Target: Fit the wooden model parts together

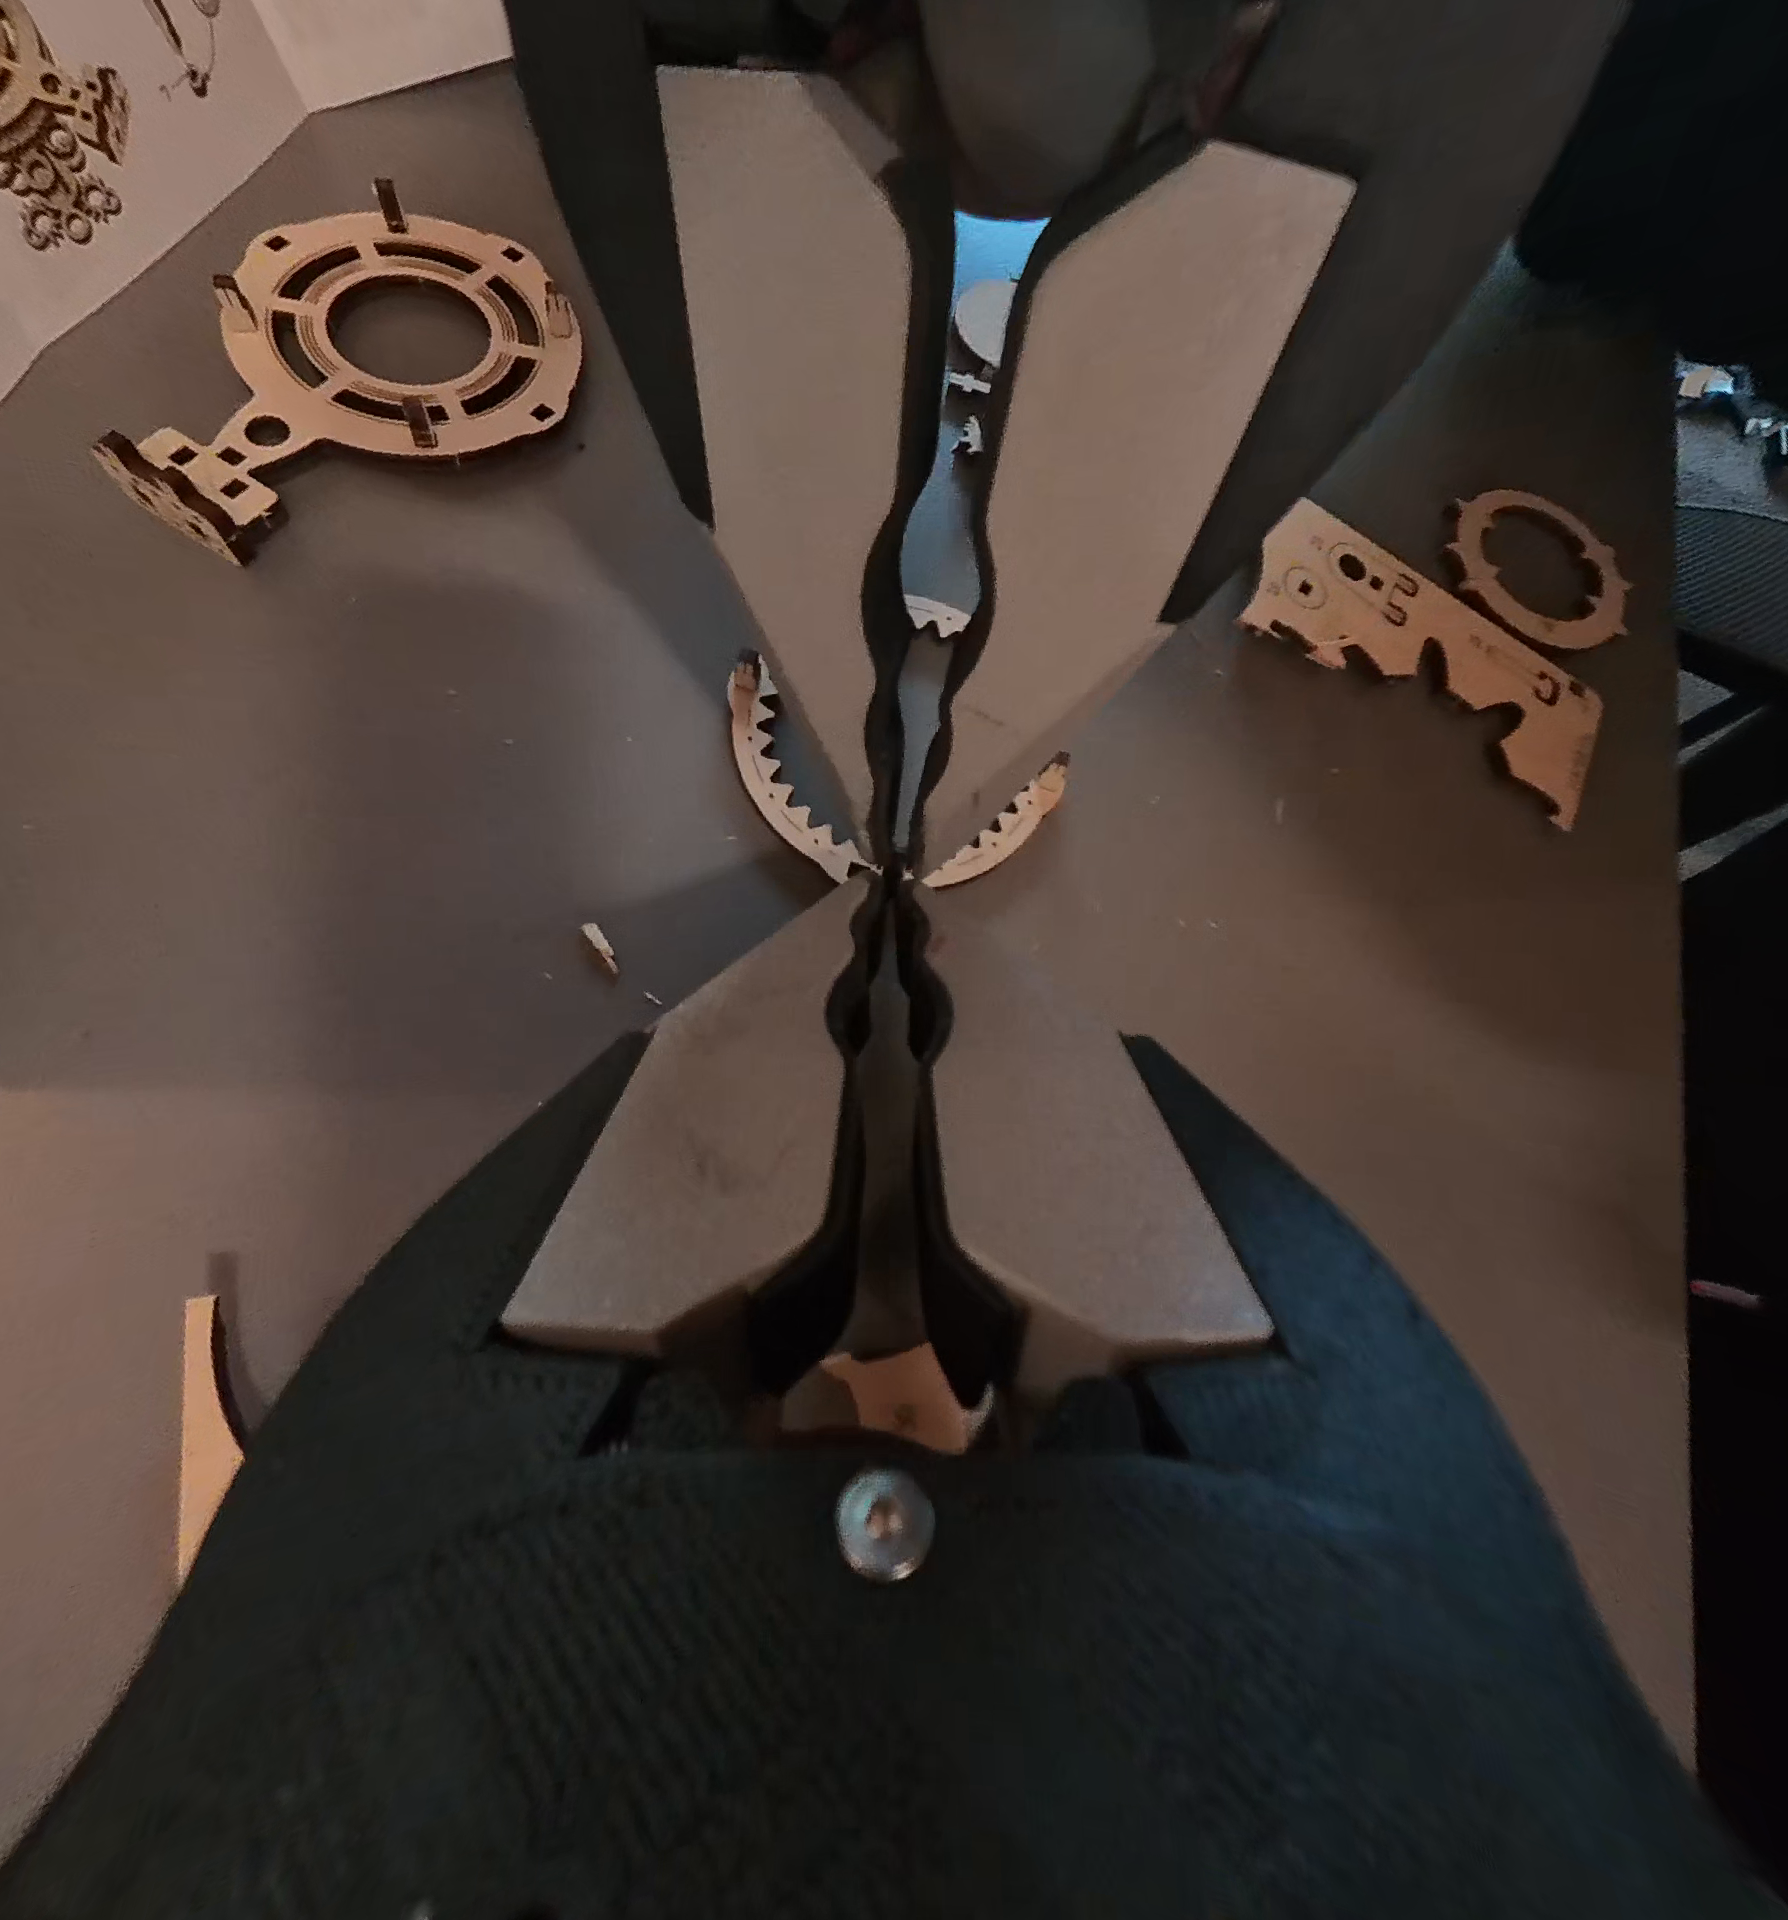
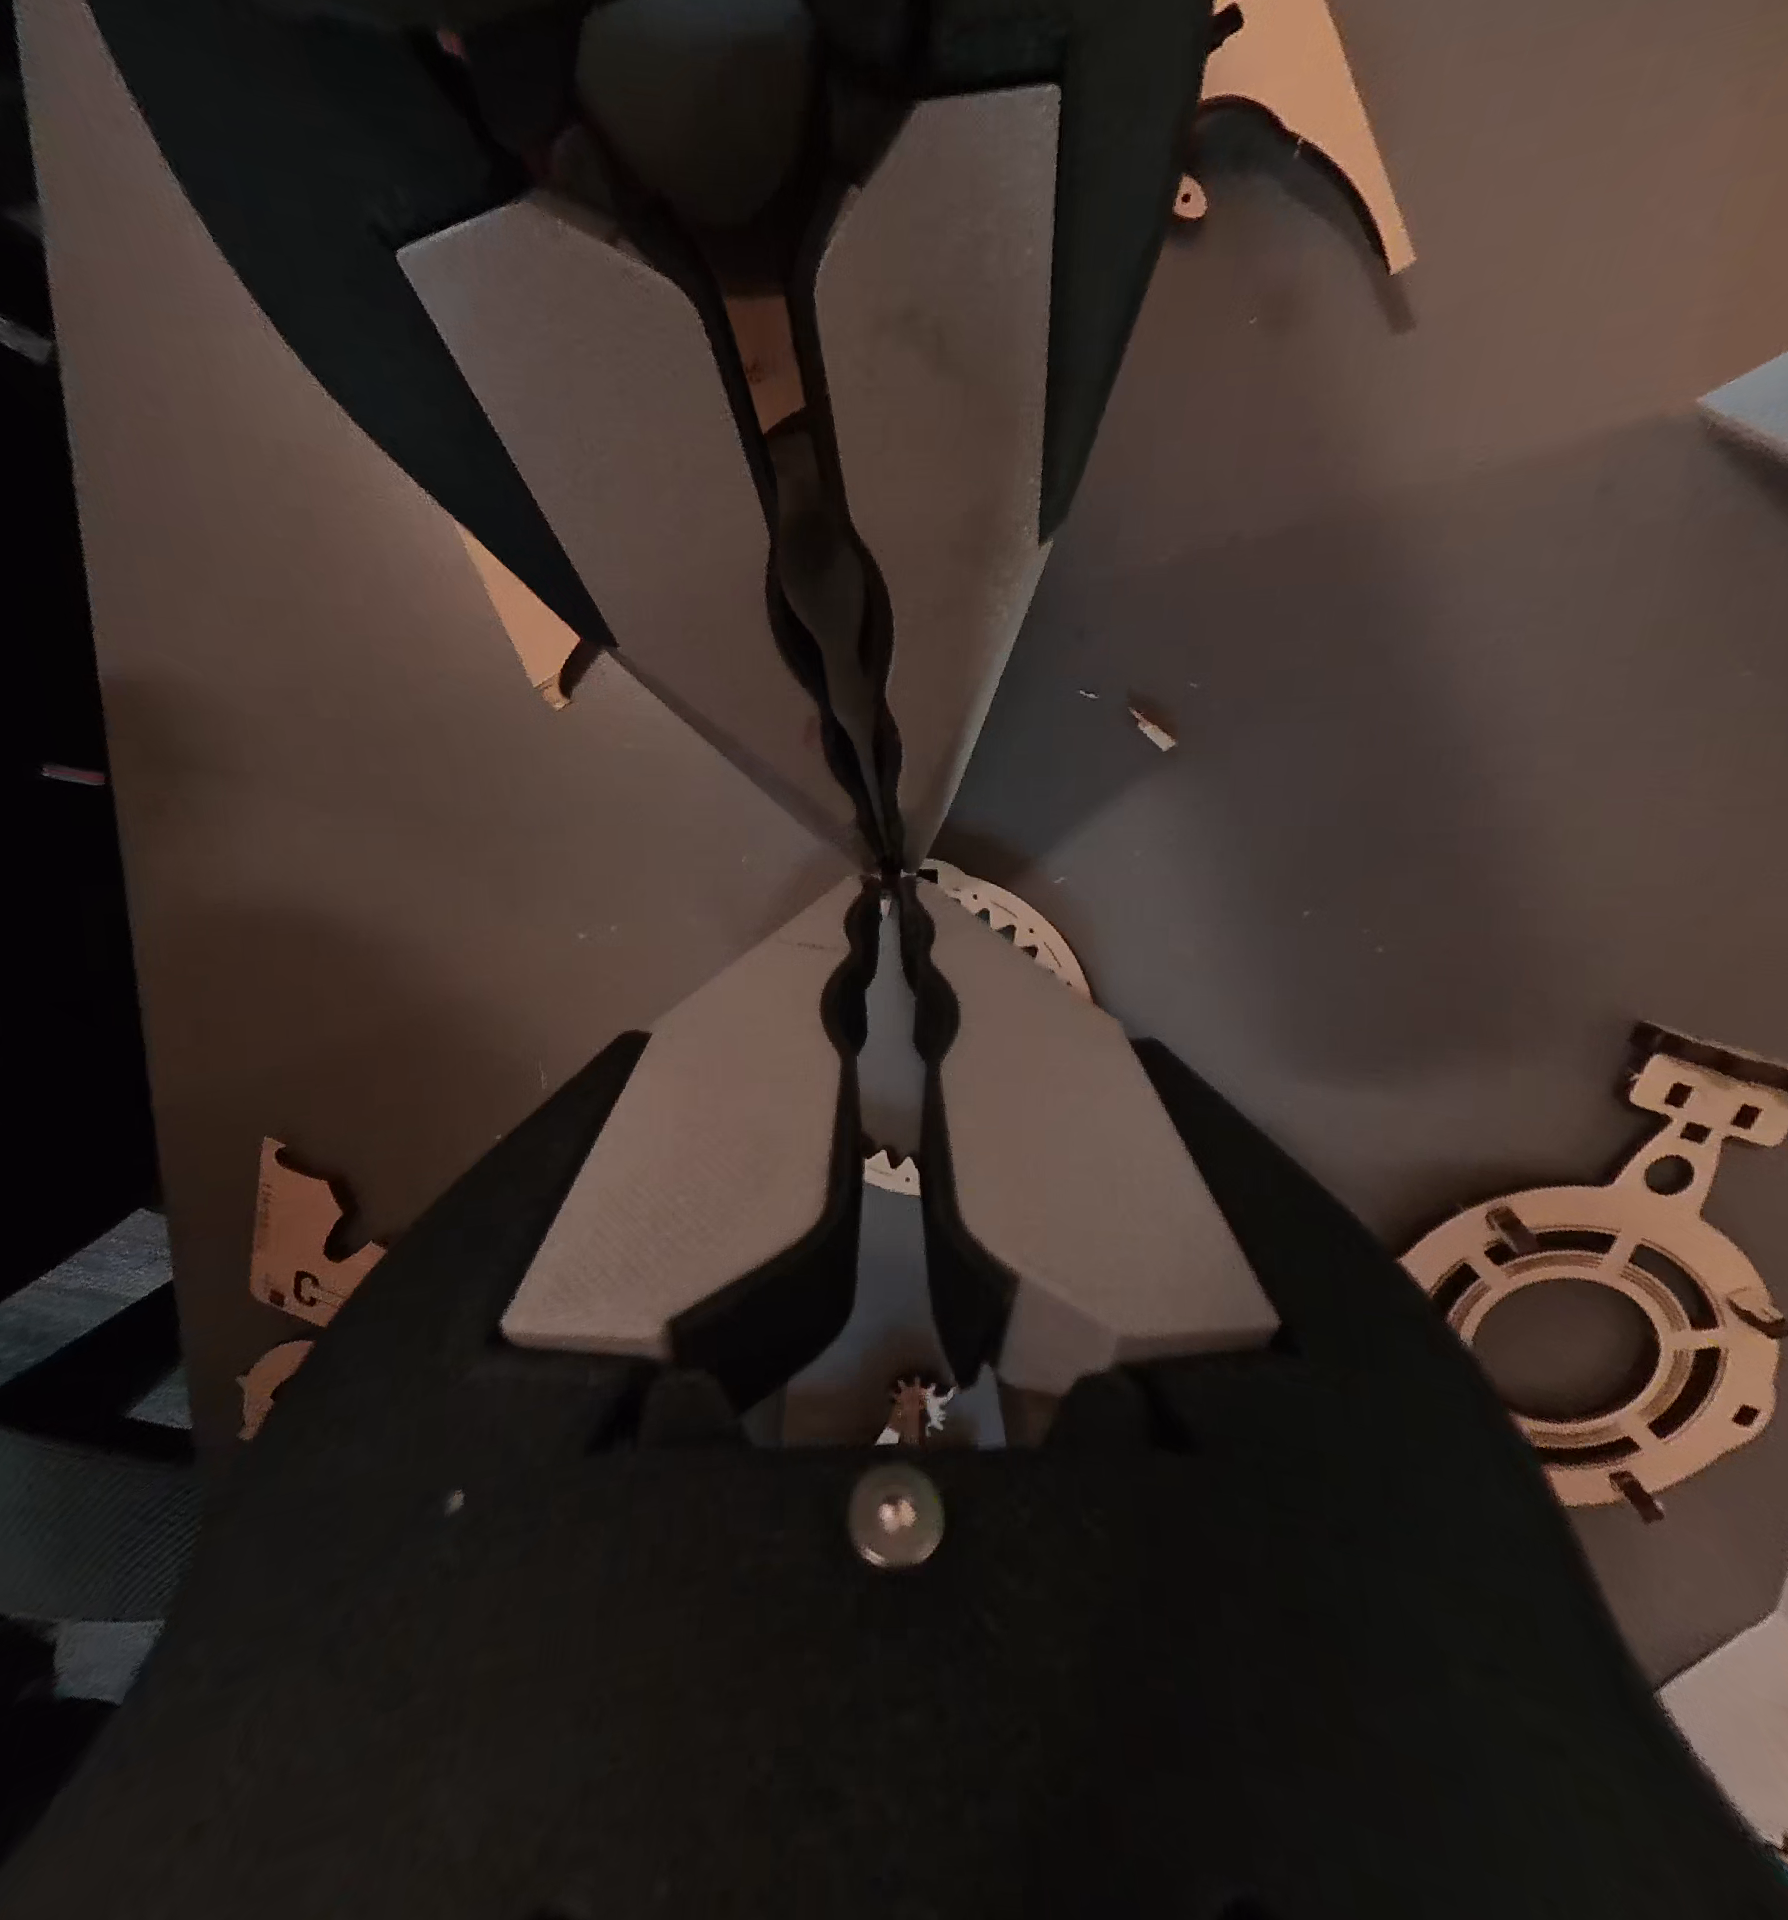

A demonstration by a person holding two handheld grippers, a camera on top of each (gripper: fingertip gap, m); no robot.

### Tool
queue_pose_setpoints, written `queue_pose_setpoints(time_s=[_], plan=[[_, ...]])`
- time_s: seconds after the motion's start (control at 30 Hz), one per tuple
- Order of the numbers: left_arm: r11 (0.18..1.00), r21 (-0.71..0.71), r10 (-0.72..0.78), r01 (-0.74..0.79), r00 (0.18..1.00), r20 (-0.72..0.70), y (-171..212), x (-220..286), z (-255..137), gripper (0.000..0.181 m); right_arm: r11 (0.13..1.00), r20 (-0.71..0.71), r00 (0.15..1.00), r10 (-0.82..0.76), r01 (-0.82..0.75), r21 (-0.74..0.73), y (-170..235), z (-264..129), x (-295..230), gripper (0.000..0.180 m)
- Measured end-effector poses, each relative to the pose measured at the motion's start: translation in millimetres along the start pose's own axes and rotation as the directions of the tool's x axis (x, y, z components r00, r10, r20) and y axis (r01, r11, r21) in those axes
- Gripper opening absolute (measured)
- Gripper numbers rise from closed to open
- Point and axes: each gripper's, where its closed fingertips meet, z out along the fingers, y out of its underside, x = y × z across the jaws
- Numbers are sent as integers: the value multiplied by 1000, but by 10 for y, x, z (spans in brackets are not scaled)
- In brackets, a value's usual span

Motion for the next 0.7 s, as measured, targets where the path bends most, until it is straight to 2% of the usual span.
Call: queue_pose_setpoints(time_s=[0.27,0.57,0.7], plan=[[1000,-28,-8,9,1000,22,43,-37,8,0,999,-8,1000,0,0,44,35,-59,52,0],[997,70,-15,13,999,38,-112,-73,-48,3,997,1,1000,-21,21,70,-8,-109,39,0],[994,104,-20,21,1000,-9,-153,-19,-80,1,995,0,1000,-16,16,96,-27,-160,39,0]])
